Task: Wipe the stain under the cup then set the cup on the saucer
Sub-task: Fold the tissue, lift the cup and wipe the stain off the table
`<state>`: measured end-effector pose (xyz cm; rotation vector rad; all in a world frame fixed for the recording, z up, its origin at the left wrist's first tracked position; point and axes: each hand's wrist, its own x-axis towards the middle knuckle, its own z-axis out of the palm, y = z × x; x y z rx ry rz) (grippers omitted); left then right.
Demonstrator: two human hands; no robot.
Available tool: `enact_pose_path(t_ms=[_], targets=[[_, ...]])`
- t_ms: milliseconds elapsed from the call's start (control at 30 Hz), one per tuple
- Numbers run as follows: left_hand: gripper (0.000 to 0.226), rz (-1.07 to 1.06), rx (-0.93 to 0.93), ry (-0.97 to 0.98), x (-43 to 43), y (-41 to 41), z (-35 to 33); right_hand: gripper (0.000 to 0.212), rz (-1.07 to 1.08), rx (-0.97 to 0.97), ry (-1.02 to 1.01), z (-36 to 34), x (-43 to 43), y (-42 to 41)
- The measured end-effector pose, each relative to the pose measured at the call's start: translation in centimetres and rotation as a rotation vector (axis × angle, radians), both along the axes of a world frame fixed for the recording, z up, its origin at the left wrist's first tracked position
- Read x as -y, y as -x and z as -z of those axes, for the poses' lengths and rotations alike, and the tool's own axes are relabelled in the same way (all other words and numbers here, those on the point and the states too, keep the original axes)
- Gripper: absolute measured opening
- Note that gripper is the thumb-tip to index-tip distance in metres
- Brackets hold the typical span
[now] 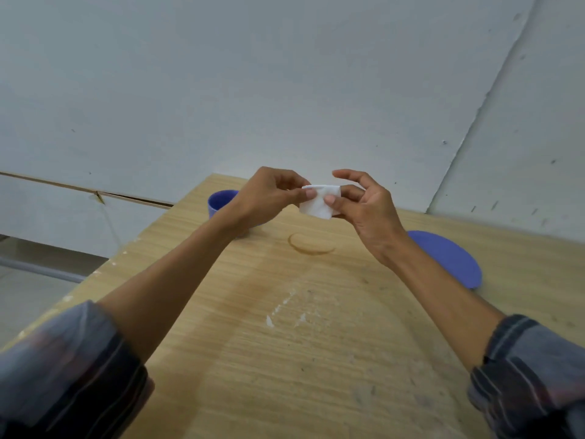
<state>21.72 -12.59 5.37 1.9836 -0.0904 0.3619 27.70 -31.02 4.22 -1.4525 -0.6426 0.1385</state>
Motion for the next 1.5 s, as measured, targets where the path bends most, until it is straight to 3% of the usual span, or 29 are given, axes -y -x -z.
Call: enact_pose_path(t_ms=[200, 400, 600, 700, 833, 933, 1167, 1367, 1500], targets=[[0.016, 0.0, -0.05, -0.056, 1.6, -1.3, 2.4, 0.017, 0.084, 0.1, 0.121, 1.8, 1.7, -1.4], [0.024, -0.159, -0.054, -0.325, 0.1, -1.2, 8.0, 0.017, 0.343, 0.499, 0.528, 5.1, 2.7, -4.5], [0.032, -0.231, -0.067, -0.482, -1.0, -0.3, 11.1, 0.021, 0.23, 0.615, 0.807, 7.5, 1.4, -5.4], [0.035, -0.258, -0.083, -0.568, -0.8, -0.3, 11.4, 0.026, 0.133, 0.598, 0.84, 8.2, 1.1, -4.0], [0.036, -0.271, -0.101, -0.644, -0.7, -0.4, 11.6, 0.031, -0.002, 0.791, 0.885, 8.5, 2.7, -1.3], [0.035, -0.262, -0.107, -0.658, -0.8, -0.5, 11.6, 0.036, -0.103, 0.818, 0.948, 8.3, 3.8, -1.3], [0.036, -0.261, -0.111, -0.683, -0.8, -0.5, 11.7, 0.04, 0.143, 0.657, 0.978, 8.0, 1.2, -4.9], [0.037, -0.278, -0.108, -0.706, -0.9, -0.8, 11.9, 0.038, -0.055, 0.868, 0.94, 8.4, 0.7, -0.7], [0.038, -0.278, -0.11, -0.705, -0.8, -0.7, 11.8, 0.042, -0.094, 0.874, 0.954, 8.0, 3.0, -2.0]])
